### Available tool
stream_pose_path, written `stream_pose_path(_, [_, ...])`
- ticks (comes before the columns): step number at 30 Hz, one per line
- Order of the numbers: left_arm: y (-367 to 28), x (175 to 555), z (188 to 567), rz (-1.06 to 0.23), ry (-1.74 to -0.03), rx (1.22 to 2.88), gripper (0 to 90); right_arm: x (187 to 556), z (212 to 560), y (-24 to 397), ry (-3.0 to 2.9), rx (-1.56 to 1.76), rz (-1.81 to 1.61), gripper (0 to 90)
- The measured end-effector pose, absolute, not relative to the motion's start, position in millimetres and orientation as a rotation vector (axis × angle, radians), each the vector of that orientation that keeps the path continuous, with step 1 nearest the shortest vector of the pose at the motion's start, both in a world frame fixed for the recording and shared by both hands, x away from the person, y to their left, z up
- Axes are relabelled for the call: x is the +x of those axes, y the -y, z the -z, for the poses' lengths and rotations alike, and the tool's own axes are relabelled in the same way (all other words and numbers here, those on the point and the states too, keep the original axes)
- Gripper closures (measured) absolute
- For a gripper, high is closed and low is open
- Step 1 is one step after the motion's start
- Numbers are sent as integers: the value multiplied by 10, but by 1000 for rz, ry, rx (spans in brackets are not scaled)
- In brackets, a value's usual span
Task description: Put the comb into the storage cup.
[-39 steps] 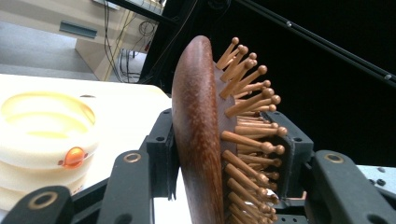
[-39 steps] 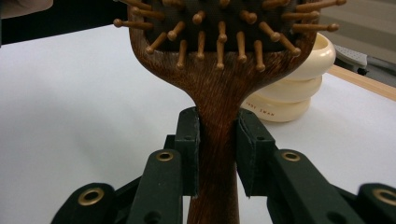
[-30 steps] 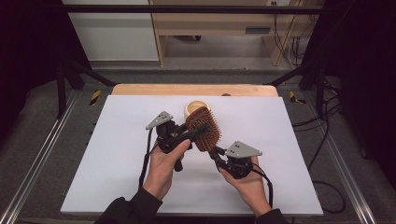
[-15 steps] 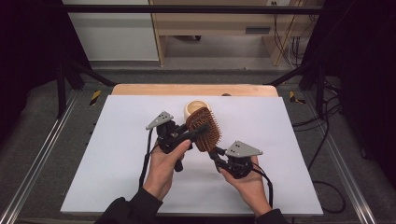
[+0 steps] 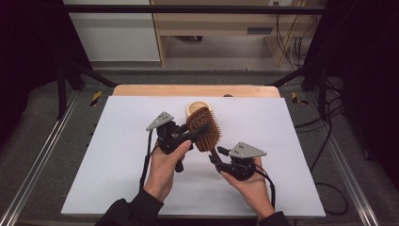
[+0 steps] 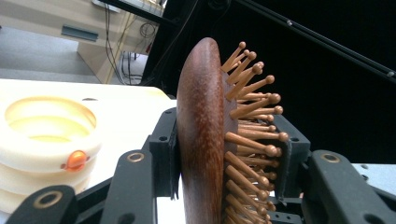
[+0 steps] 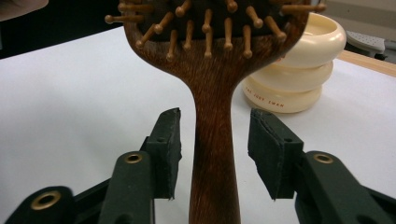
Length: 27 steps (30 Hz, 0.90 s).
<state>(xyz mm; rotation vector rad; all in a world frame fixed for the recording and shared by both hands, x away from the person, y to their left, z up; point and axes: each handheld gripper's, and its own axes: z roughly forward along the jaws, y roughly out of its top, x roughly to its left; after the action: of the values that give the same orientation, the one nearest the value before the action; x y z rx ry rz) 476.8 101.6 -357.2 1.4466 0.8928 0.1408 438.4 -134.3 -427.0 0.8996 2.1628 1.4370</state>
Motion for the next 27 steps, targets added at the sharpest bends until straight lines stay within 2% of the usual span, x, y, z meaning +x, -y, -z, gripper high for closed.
stream_pose_path(13, [-1092, 4790, 3411, -223, -891, 1445, 526, 4332, 4218, 1606, -2073, 990, -1546, 327])
stream_pose_path(20, [-1075, 4804, 3308, -263, -871, 1445, 526, 4391, 4262, 1728, -2031, 995, -1445, 244])
stream_pose_path(23, [-1073, 4827, 3273, -278, -863, 1442, 526, 4398, 4288, 1789, -2036, 992, -1420, 180])
stream_pose_path(27, [-1072, 4874, 3219, -293, -864, 1439, 526, 4399, 4297, 1848, -2028, 994, -1405, 165])
